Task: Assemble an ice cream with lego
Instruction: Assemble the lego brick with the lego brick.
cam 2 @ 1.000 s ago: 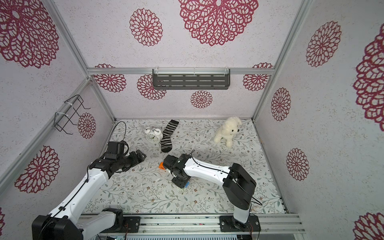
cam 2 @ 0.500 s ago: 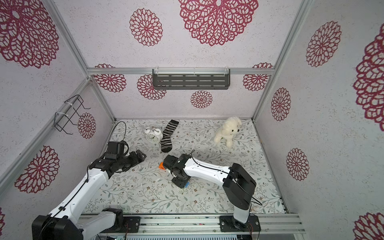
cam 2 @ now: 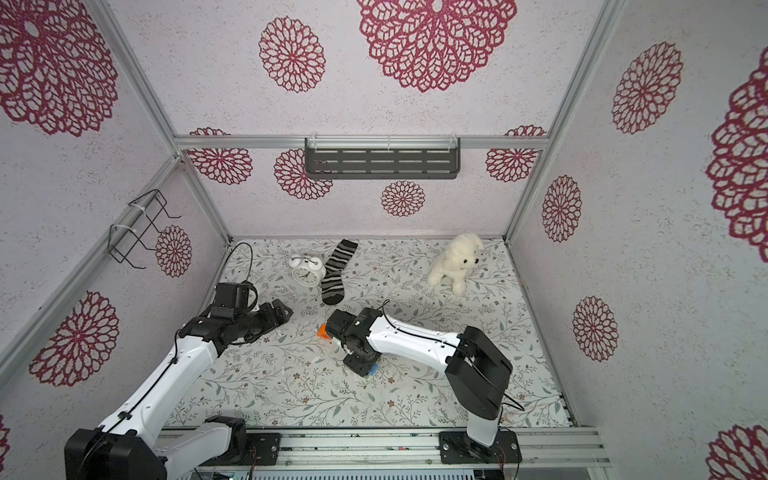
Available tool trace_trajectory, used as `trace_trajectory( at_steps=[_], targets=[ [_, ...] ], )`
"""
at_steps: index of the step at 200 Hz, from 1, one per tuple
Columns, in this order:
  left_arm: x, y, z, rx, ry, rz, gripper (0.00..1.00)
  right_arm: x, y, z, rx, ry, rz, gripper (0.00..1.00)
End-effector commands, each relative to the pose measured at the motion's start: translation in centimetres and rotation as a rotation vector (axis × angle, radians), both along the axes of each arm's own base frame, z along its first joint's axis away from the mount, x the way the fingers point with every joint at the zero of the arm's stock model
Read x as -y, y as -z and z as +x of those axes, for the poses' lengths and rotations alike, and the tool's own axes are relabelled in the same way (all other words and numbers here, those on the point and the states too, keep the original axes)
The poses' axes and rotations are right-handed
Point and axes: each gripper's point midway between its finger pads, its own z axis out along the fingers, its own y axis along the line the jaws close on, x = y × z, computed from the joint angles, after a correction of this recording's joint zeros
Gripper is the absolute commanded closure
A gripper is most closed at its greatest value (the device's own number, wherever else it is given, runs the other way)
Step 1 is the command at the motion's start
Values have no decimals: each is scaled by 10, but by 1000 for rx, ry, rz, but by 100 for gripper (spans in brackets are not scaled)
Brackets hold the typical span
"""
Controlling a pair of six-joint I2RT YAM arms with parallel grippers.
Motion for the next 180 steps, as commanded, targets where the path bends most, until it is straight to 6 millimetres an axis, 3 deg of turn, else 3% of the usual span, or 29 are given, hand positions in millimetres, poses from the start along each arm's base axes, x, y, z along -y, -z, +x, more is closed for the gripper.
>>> trace_trajectory(
  at_steps=[1, 57, 180],
  targets=[
    [-1, 2, 3, 5, 3, -9, 13, -1, 4, 1, 2, 17, -19, 70],
    [-1, 3, 3, 2, 3, -11, 13, -4, 6, 2, -3, 13, -21, 70],
    [2, 6, 3, -8, 12, -22, 13, 19, 29, -11, -34, 69, -64, 70]
  ],
)
